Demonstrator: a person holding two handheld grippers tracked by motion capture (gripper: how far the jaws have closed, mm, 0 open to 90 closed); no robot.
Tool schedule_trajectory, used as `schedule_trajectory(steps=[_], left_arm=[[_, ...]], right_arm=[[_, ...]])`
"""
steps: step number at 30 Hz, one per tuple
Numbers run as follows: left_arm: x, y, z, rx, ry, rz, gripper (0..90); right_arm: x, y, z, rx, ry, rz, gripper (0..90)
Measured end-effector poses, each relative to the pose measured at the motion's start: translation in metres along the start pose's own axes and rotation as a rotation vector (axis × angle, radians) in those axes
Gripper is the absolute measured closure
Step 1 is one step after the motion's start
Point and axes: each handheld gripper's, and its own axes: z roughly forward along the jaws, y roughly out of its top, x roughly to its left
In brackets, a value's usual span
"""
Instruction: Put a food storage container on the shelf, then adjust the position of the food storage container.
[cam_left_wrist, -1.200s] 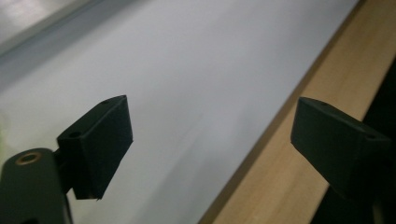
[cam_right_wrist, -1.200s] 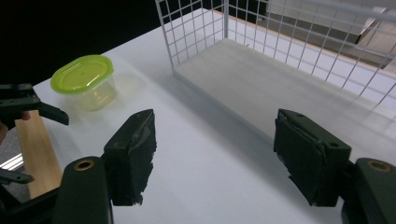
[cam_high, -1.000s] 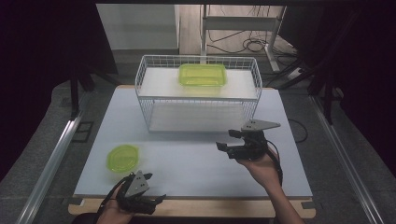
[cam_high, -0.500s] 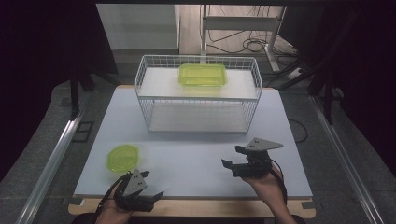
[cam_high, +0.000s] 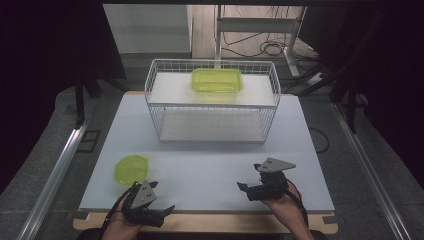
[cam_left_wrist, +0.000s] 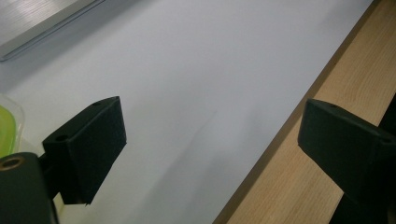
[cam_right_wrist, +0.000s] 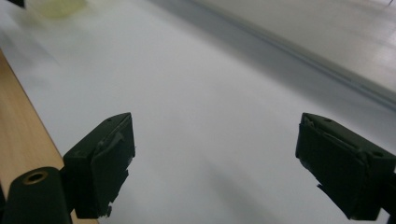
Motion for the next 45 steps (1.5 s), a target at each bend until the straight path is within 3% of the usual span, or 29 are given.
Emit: schedule_trajectory(steps=[3, 7, 11, 16, 22, 27, 29, 33, 34, 37, 39, 40, 42, 45], left_arm=[[0.001, 0.0, 0.0, -0.009, -0.002, -0.003, 6.8], [0.002, 0.002, -0.001, -0.016, 0.0, -0.005, 6.1], [0.004, 0.005, -0.001, 0.017, 0.038, -0.012, 4.5], [0.015, 0.011, -0.008, 0.005, 0.083, -0.055, 9.8], [0.03, 0.012, -0.02, -0.036, 0.085, -0.111, 22.6], [0.041, 0.009, -0.028, -0.01, 0.135, -0.082, 23.9], [0.047, 0.007, -0.031, -0.015, 0.139, -0.098, 24.5], [0.055, 0.004, -0.038, -0.024, 0.15, -0.113, 40.8], [0.058, 0.003, -0.04, -0.031, 0.146, -0.122, 40.8], [0.069, -0.003, -0.049, -0.061, 0.149, -0.182, 61.6], [0.071, -0.005, -0.051, -0.065, 0.154, -0.191, 71.7], [0.077, -0.008, -0.057, -0.071, 0.174, -0.211, 76.0], [0.079, -0.009, -0.059, -0.07, 0.186, -0.211, 84.7], [0.089, -0.018, -0.067, -0.068, 0.227, -0.238, 89.7]], right_arm=[[-0.003, -0.005, 0.005, 0.036, -0.008, -0.013, 11.2], [-0.005, -0.005, 0.006, 0.04, -0.016, -0.019, 11.2], [-0.008, -0.006, 0.005, 0.035, -0.024, -0.012, 11.2], [-0.007, -0.007, 0.007, 0.045, -0.02, -0.02, 11.2], [-0.006, -0.007, 0.009, 0.057, -0.02, -0.029, 11.2], [-0.006, -0.007, 0.01, 0.057, -0.019, -0.032, 11.3], [-0.006, -0.007, 0.01, 0.063, -0.017, -0.032, 11.3], [-0.007, -0.008, 0.012, 0.07, -0.005, -0.022, 11.2], [-0.007, -0.008, 0.012, 0.071, -0.006, -0.023, 11.3], [-0.007, -0.008, 0.012, 0.073, -0.004, -0.022, 11.3], [-0.007, -0.008, 0.012, 0.073, -0.002, -0.021, 11.4], [-0.007, -0.009, 0.012, 0.075, 0.001, -0.02, 11.4], [-0.007, -0.009, 0.012, 0.077, 0.003, -0.02, 11.5], [-0.007, -0.009, 0.013, 0.081, 0.007, -0.022, 11.5]])
